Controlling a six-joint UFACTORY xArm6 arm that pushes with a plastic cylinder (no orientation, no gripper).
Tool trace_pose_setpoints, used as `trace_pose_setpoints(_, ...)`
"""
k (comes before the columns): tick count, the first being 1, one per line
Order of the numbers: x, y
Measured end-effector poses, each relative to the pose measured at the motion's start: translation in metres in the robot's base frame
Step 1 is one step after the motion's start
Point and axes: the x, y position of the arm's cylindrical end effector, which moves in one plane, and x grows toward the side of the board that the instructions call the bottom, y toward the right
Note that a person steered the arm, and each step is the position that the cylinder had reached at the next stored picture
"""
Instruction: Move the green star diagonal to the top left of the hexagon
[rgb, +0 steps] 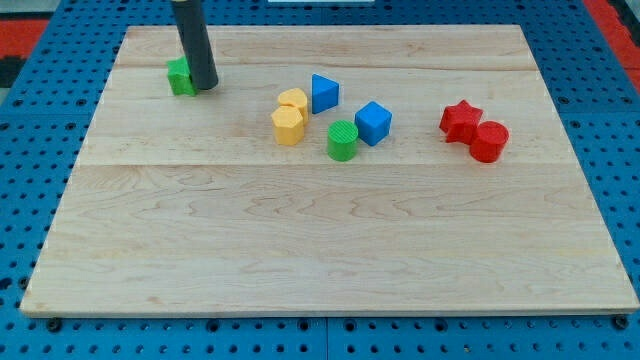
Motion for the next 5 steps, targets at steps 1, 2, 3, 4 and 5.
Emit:
trace_pose_setpoints(1, 0.024, 0.016)
trace_pose_setpoints(2, 0.026, -0.017)
trace_pose_setpoints(3, 0.009, -0.091)
trace_pose_setpoints(4, -0.008, -0.1)
trace_pose_setpoints(5, -0.02, -0.089)
